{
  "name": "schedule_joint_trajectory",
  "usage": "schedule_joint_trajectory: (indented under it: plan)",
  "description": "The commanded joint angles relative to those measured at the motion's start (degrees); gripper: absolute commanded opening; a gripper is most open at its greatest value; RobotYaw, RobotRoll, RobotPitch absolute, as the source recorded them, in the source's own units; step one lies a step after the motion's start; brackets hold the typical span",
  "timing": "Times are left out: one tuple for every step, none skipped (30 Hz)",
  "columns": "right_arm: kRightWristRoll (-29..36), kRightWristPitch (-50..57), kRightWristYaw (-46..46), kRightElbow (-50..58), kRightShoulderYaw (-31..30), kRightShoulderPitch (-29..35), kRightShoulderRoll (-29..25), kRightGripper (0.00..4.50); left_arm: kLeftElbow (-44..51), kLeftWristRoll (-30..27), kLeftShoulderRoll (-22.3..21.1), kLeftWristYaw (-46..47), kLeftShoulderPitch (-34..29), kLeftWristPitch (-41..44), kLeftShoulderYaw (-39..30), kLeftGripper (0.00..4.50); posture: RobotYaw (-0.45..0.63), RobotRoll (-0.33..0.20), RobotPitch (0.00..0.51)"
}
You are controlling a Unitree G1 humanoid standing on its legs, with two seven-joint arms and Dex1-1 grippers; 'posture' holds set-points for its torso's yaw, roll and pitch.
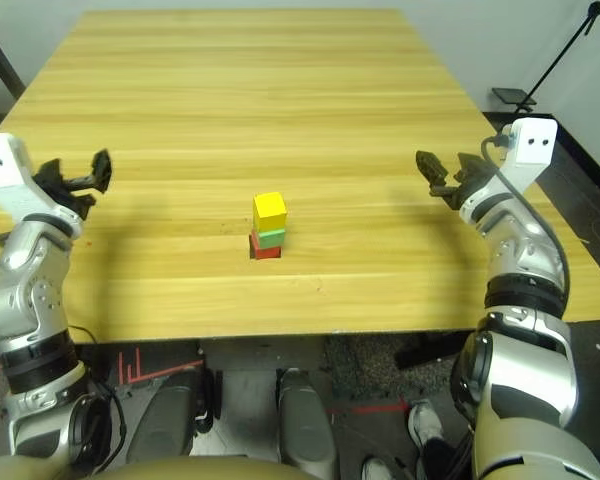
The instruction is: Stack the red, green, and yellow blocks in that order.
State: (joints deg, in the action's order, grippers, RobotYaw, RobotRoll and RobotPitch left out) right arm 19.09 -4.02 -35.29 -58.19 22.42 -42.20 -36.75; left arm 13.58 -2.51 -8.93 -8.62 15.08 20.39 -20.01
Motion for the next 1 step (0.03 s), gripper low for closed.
schedule_joint_trajectory:
  plan:
    - [-1.37,-5.38,-0.63,-4.39,0.00,-0.01,0.16,4.50,-3.52,1.40,-0.96,1.32,-2.37,-5.87,1.20,4.46,0.18,-0.160,0.077]
